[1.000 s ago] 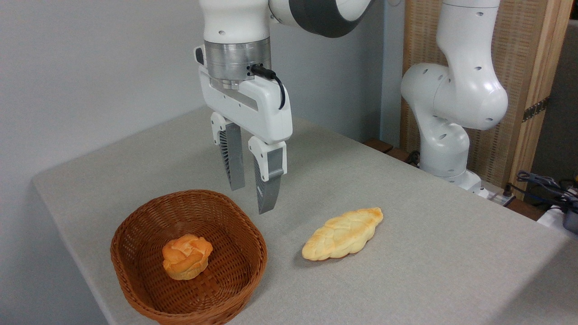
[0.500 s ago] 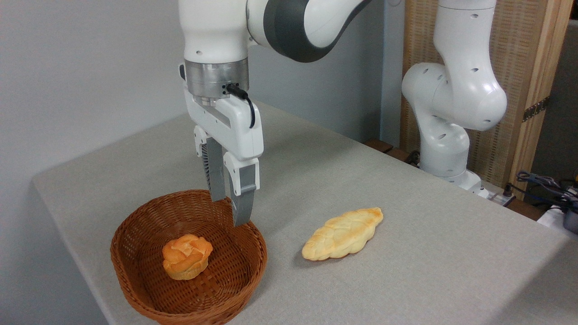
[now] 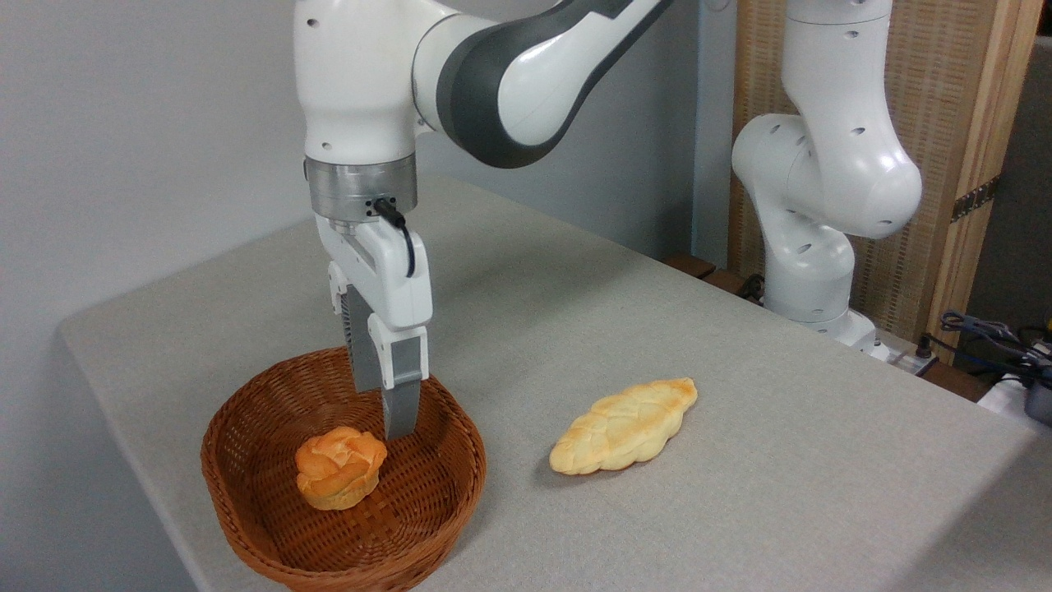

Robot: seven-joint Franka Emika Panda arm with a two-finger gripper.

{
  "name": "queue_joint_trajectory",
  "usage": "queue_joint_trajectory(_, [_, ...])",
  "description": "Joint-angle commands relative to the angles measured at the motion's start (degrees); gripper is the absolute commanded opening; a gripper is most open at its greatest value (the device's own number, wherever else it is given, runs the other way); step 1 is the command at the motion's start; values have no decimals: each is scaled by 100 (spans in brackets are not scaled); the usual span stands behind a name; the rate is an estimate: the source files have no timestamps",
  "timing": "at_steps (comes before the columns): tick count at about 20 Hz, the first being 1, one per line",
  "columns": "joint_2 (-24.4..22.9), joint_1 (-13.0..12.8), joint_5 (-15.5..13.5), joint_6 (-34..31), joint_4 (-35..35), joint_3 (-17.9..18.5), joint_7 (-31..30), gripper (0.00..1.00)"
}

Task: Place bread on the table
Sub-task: 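Move the gripper over the basket and lower it onto the orange bun, then close the gripper around the orange bun inside the basket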

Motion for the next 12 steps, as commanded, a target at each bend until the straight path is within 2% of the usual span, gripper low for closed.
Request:
queue_joint_trajectory(1, [188,-2,-54,198,70,-81,19,100])
queue_joint_trajectory(12, [636,-2,-45,857,70,-240,27,100])
